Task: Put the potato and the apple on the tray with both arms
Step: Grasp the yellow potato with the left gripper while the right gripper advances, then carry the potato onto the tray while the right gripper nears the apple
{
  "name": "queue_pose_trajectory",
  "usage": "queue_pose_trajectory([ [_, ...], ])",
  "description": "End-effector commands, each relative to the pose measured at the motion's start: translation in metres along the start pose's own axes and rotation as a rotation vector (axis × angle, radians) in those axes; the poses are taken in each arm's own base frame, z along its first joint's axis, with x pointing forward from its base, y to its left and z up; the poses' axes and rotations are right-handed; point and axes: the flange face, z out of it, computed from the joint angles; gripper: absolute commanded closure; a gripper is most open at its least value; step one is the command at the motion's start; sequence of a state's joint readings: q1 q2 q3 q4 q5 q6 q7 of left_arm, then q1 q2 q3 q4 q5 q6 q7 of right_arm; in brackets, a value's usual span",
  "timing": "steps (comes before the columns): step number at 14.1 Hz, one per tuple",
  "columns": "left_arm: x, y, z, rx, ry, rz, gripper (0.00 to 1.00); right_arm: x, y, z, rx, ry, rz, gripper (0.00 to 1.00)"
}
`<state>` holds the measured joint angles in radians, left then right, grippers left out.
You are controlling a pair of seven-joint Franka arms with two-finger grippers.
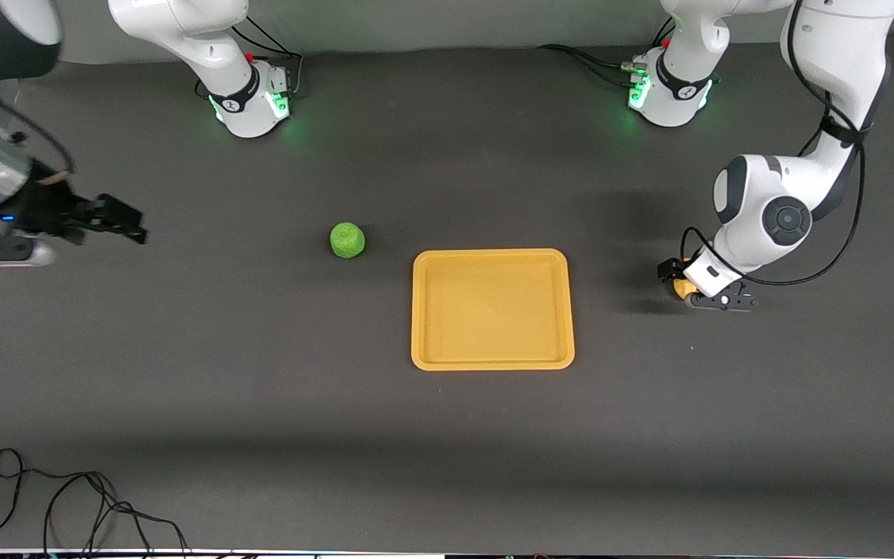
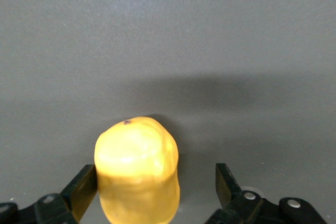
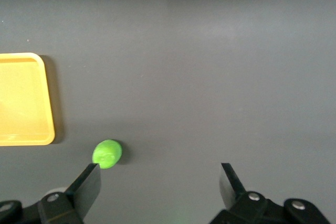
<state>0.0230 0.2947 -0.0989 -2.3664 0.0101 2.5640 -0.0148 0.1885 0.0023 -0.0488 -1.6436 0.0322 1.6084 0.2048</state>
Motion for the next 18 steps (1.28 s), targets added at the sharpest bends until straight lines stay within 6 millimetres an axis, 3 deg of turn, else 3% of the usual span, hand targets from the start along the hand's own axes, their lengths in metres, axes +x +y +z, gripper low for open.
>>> queue_pose_trajectory([
  [1,0.002,0.005,0.011,0.006,-0.009,0.015,0.02,-0.038,-0.049,0.007,-0.014,-0.011,0.052,0.0],
  [2,0.002,0.005,0.011,0.006,-0.01,0.014,0.07,-0.053,-0.073,0.012,-0.012,-0.007,0.069,0.0],
  [5,0.006,0.006,-0.01,0.009,0.028,-0.001,0.52,-0.108,-0.126,0.037,-0.01,0.0,0.079,0.0],
  [7,0.016,0.026,-0.034,-0.004,0.082,-0.082,0.63,-0.149,-0.147,0.058,-0.017,-0.006,0.066,0.0],
  [8,0.027,0.051,-0.047,-0.012,0.103,-0.133,0.63,-0.165,-0.157,0.063,-0.023,-0.011,0.055,0.0],
  [11,0.038,0.125,-0.064,-0.034,0.139,-0.2,0.63,-0.178,-0.165,0.075,-0.037,-0.019,0.054,0.0],
  [16,0.05,0.235,-0.062,-0.014,0.045,-0.281,0.63,-0.184,-0.157,0.111,-0.021,0.006,0.056,0.0],
  [18,0.06,0.261,-0.054,-0.018,0.043,-0.274,0.63,-0.181,-0.158,0.141,-0.022,0.007,0.057,0.0],
])
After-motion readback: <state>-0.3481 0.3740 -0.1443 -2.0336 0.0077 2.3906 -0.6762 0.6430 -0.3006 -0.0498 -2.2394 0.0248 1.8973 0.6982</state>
